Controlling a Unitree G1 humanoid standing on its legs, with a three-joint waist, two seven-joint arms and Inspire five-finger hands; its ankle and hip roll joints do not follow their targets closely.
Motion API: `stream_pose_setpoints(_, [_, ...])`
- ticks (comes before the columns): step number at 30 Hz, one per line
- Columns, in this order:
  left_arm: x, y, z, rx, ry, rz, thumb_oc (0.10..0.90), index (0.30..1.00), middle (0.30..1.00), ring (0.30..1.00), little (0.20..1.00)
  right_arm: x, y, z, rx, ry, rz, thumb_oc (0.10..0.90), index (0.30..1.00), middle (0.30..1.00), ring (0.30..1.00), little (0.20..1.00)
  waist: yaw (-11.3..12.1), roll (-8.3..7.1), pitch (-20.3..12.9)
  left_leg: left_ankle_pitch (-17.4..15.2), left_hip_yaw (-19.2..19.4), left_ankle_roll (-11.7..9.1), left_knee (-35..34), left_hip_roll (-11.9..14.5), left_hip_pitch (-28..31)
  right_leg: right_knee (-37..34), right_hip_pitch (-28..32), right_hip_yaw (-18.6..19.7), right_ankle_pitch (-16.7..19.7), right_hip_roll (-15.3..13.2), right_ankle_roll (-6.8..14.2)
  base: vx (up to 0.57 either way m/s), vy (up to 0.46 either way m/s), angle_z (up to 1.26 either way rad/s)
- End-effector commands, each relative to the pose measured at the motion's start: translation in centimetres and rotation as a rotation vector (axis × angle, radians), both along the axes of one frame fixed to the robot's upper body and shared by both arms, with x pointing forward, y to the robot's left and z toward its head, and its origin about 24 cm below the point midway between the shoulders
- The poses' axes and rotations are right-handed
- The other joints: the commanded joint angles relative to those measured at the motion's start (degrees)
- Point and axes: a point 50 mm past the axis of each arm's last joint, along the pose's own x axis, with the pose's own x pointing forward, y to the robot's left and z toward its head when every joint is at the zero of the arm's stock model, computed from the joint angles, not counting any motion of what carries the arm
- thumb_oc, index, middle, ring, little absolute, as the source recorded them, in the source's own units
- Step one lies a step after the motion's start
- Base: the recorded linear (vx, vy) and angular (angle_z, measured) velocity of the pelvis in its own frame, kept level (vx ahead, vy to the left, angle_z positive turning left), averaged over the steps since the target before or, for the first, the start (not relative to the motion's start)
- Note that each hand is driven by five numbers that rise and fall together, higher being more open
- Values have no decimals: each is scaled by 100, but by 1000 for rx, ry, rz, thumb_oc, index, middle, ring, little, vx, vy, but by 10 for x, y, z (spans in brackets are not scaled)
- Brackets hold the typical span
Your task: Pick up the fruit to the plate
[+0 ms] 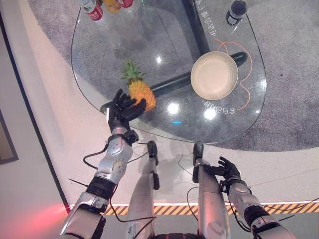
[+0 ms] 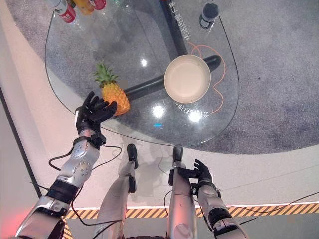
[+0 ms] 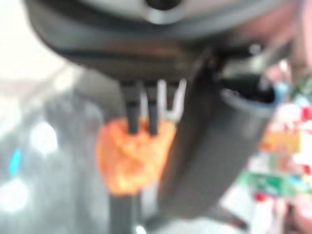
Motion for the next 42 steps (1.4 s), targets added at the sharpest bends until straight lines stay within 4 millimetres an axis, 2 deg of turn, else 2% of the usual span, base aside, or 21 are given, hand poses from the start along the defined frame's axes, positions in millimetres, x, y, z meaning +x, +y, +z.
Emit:
stream_pose_setpoints(1, [5, 27, 28, 122, -84, 147, 800, 900, 900, 900, 900, -46, -9, -31, -48, 182, -17, 800, 900, 900, 900, 900, -113, -189, -36, -341, 149, 135, 863, -17, -477, -1075, 170, -62, 1130, 117, -211, 8, -8, -7])
stream_pose_setpoints(7, [5, 34, 46, 239, -136, 235, 800, 900, 900, 900, 900, -47, -10, -32, -41, 177, -11, 800, 900, 900, 900, 900, -111, -203, -36, -328, 128, 119, 846, -27, -528, -1091, 119, -54, 1145, 129, -199, 0, 0, 0])
stream_pose_setpoints(12, [4, 35, 50, 279, -149, 266, 800, 900, 900, 900, 900, -45, -7, -31, -32, 174, -15, 800, 900, 900, 900, 900, -67, -181, -36, -326, 82, 116, 823, -53, -553, -1107, 111, -79, 1140, 127, -199, -2, -13, 0])
stream_pose_setpoints(19, [6, 28, 43, 253, -113, 206, 800, 900, 900, 900, 900, -41, -4, -30, -24, 167, -17, 800, 900, 900, 900, 900, -53, -186, -36, -321, 68, 121, 815, -70, -594, -1099, 70, -99, 1140, 142, -194, 0, 0, 0])
stream_pose_setpoints(21, [11, 20, 37, 199, -71, 141, 800, 900, 900, 900, 900, -39, -2, -29, -22, 165, -13, 800, 900, 900, 900, 900, -89, -212, -36, -299, 88, 110, 801, -63, -635, -1105, 27, -85, 1149, 161, -184, 0, 0, 0])
stream_pose_setpoints(27, [14, 14, 29, 165, -10, 116, 800, 900, 900, 900, 900, -36, 0, -28, -21, 164, -3, 800, 900, 900, 900, 900, -120, -216, -36, -282, 101, 106, 751, -65, -654, -1127, -16, -59, 1167, 177, -175, 0, 0, 0])
stream_pose_setpoints(34, [23, 10, 9, 164, 142, 67, 800, 900, 900, 900, 900, -27, 6, -24, -27, 156, 12, 800, 900, 900, 900, 900, -185, -235, -36, -238, 141, 91, 687, -69, -689, -1167, -70, -28, 1197, 208, -166, 0, 0, 0])
stream_pose_setpoints(42, [33, 11, 11, 170, 196, 40, 800, 900, 900, 900, 900, -24, 9, -23, -30, 152, 30, 800, 900, 900, 900, 900, -269, -259, -36, -211, 213, 75, 630, -38, -698, -1195, -128, 34, 1236, 222, -143, -1, 1, -1])
